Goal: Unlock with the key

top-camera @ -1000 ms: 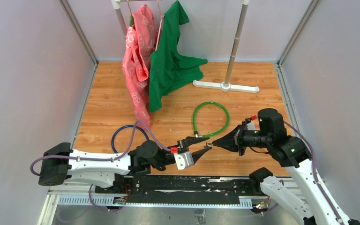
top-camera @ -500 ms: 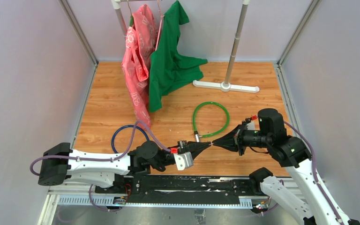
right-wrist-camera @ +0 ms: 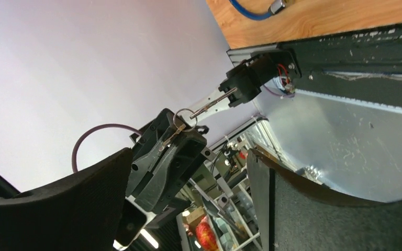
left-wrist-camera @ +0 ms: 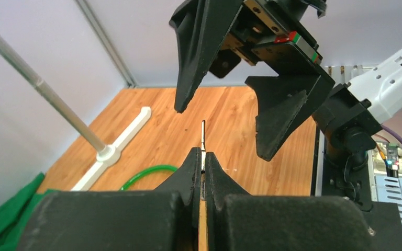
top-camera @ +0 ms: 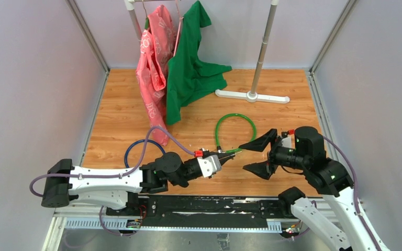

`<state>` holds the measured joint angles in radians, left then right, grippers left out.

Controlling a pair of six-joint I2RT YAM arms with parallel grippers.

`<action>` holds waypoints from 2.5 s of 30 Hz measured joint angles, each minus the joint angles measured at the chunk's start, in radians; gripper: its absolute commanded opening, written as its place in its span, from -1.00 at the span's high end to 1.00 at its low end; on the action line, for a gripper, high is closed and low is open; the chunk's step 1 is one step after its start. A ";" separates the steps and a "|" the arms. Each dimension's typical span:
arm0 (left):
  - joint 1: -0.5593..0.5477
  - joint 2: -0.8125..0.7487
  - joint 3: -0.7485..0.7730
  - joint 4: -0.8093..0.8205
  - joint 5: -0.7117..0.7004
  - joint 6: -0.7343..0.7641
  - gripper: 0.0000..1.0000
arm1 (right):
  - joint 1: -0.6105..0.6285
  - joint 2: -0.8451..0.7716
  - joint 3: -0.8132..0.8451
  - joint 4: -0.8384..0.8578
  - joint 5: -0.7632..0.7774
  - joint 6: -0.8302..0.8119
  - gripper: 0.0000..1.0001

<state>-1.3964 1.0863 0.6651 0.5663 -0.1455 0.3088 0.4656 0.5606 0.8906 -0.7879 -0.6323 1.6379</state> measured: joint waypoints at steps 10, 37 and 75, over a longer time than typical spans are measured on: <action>0.000 -0.111 0.037 -0.270 -0.098 -0.209 1.00 | 0.000 0.088 0.053 -0.034 0.203 -0.307 -0.78; 0.094 -0.405 -0.047 -0.859 -0.201 -0.729 1.00 | 0.169 0.650 0.281 -0.100 0.653 -1.142 -0.76; 0.117 -0.428 -0.132 -0.943 -0.151 -0.888 1.00 | 0.230 1.192 0.476 -0.071 0.518 -1.252 -0.58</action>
<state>-1.2793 0.6586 0.5331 -0.3771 -0.2962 -0.5789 0.6956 1.7527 1.3663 -0.8589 -0.1139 0.3862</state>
